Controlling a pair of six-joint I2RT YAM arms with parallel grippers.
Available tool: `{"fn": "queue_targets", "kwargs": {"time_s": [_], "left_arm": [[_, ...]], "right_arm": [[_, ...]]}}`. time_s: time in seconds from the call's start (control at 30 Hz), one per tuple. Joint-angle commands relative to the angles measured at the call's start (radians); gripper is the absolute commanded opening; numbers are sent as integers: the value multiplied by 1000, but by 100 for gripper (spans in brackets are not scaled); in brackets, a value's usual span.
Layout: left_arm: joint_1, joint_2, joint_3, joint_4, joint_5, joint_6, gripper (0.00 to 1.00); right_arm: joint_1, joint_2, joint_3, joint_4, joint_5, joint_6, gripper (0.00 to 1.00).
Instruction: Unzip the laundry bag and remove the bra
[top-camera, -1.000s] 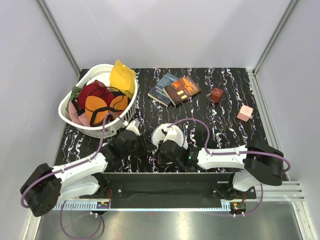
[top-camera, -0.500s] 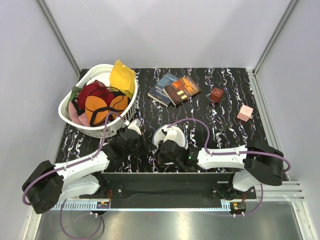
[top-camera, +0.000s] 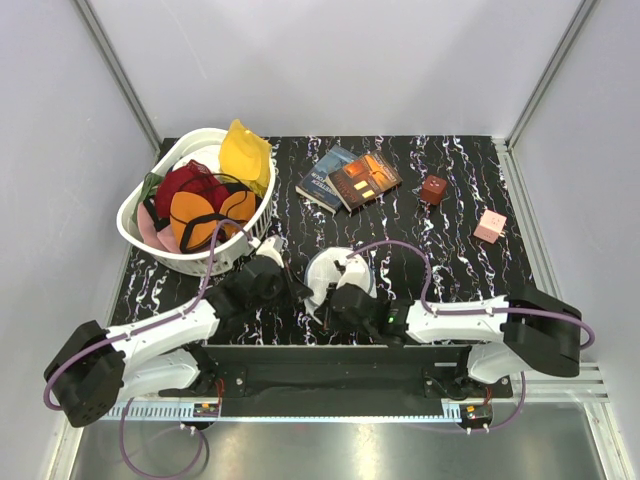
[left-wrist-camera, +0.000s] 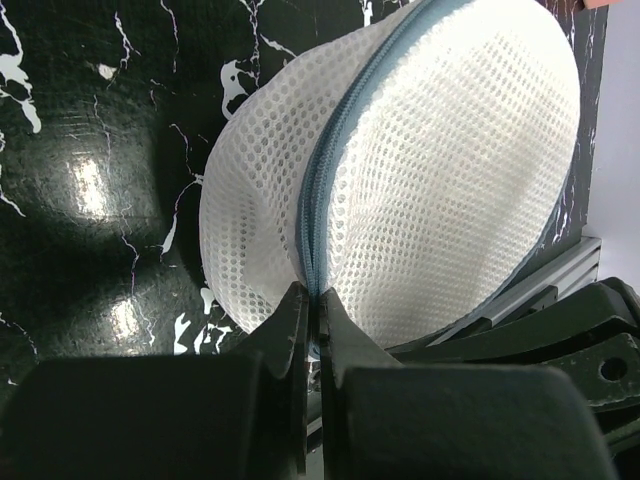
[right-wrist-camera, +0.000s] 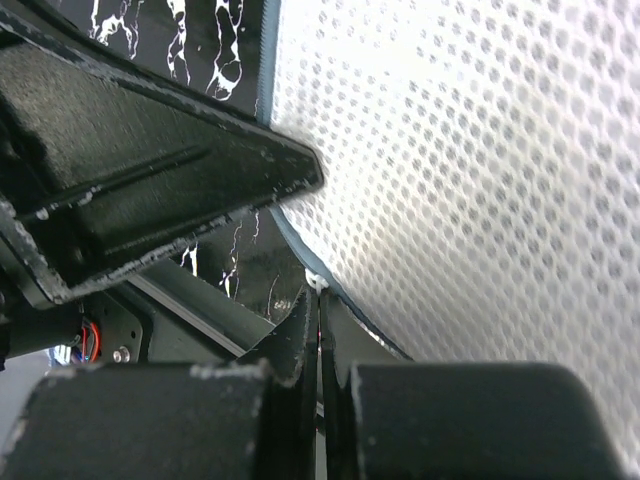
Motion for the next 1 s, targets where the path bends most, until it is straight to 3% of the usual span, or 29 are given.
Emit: {"fn": "queue_targets", "kwargs": {"time_s": [0.0, 0.47, 0.97], "left_arm": [[6, 3, 54, 20, -55, 39, 0], [40, 3, 68, 8, -42, 71, 0], [54, 43, 100, -17, -22, 124, 0]], "right_arm": [[7, -65, -36, -21, 46, 29, 0], [9, -178, -122, -76, 99, 65, 0], [9, -184, -116, -113, 110, 56, 0]]}}
